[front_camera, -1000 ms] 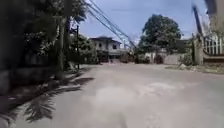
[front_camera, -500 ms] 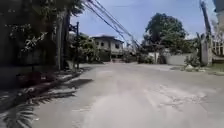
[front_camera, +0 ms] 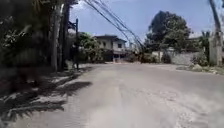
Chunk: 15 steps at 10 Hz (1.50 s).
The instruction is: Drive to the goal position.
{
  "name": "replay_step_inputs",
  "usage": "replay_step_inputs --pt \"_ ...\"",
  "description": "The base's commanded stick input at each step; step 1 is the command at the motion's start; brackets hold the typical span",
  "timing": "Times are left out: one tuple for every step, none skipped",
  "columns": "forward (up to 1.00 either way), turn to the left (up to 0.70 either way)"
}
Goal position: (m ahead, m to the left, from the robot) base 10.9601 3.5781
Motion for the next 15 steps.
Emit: replay_step_inputs --pt "1.0 0.0" --pt "1.0 0.0" --pt "1.0 0.0" --pt "1.0 0.0" --pt "1.0 0.0" --pt "1.0 0.0" --pt "1.0 0.0" --pt "1.0 0.0" --pt "1.0 0.0" --pt "1.0 0.0" --pt "1.0 0.0" --pt "1.0 0.0" --pt "1.0 0.0" --pt "1.0 0.0" --pt "1.0 0.0"
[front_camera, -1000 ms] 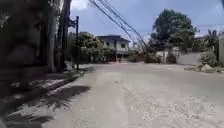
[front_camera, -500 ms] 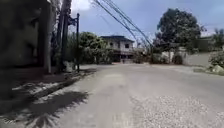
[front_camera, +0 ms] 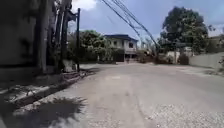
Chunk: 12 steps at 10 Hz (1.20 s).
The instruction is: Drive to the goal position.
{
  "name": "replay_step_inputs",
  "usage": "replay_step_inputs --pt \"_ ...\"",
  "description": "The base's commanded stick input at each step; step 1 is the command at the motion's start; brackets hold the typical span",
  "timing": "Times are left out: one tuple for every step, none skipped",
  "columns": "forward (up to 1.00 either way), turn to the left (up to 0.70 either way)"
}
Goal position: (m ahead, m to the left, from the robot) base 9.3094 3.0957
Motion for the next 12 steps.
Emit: replay_step_inputs --pt "1.0 0.0" --pt "1.0 0.0" --pt "1.0 0.0" --pt "1.0 0.0" --pt "1.0 0.0" --pt "1.0 0.0" --pt "1.0 0.0" --pt "1.0 0.0" --pt "1.0 0.0" --pt "1.0 -0.2" --pt "1.0 -0.38" --pt "1.0 -0.4"
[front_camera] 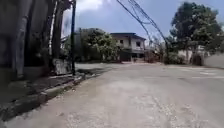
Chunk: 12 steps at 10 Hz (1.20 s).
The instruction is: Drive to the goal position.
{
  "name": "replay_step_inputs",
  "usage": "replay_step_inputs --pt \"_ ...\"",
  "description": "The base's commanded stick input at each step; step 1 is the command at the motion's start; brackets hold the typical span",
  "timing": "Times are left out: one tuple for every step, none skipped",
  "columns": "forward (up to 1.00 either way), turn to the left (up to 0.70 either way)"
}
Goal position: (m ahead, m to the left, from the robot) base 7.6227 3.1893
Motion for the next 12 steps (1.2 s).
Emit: replay_step_inputs --pt "1.0 -0.36" --pt "1.0 -0.05" --pt "1.0 0.0" --pt "1.0 0.0" --pt "1.0 0.0" --pt "1.0 0.01" --pt "1.0 0.02" --pt "1.0 0.0" --pt "1.0 0.0" --pt "1.0 0.0" --pt "1.0 0.0" --pt "1.0 0.0"
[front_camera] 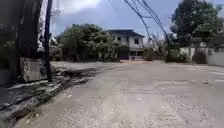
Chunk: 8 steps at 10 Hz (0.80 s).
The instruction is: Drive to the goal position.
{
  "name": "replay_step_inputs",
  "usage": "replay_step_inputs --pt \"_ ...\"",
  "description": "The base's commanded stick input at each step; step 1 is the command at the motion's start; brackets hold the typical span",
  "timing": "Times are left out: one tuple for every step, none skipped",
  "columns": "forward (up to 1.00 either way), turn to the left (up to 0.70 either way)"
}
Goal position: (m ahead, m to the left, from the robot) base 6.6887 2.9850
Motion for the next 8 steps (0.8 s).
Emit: replay_step_inputs --pt "1.0 0.0" --pt "1.0 0.0" --pt "1.0 0.0" --pt "1.0 0.0" --pt "1.0 0.0" --pt "1.0 -0.01" --pt "1.0 -0.06" --pt "1.0 -0.22"
